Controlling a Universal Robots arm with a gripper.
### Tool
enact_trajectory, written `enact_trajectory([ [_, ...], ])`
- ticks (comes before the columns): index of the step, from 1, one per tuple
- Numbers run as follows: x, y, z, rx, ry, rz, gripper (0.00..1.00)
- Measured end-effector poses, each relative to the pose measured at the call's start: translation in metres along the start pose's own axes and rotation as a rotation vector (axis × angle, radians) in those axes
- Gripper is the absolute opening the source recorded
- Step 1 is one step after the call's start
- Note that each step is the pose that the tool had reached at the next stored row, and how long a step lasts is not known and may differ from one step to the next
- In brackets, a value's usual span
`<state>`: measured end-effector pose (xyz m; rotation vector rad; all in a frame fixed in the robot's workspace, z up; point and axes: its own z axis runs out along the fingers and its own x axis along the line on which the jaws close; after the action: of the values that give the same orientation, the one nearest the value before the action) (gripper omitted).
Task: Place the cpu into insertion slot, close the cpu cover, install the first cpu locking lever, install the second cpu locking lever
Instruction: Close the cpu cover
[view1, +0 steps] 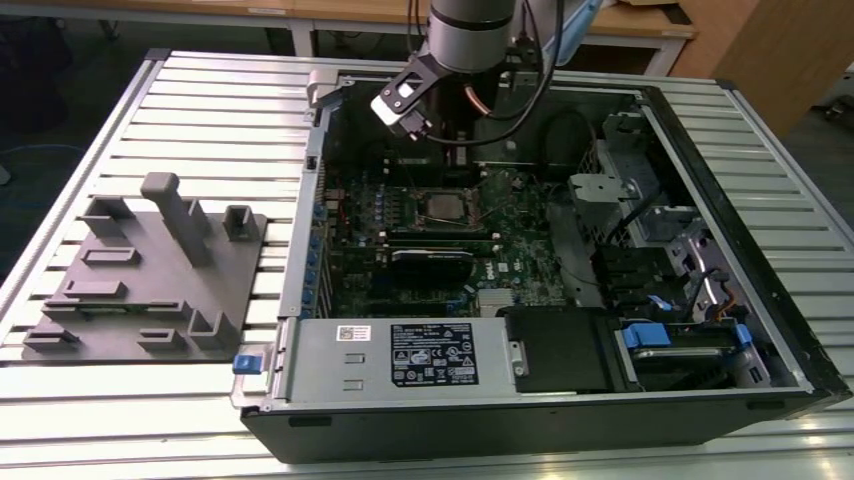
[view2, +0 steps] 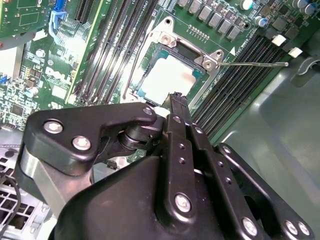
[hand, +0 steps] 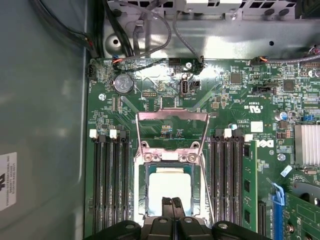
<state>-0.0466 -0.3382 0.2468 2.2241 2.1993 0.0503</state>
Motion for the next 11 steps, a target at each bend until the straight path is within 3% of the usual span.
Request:
enact_trajectory([
  [11, 0.0001, 0.0003, -0.0099, 0.0, 0.0, 0.0, 0.1],
])
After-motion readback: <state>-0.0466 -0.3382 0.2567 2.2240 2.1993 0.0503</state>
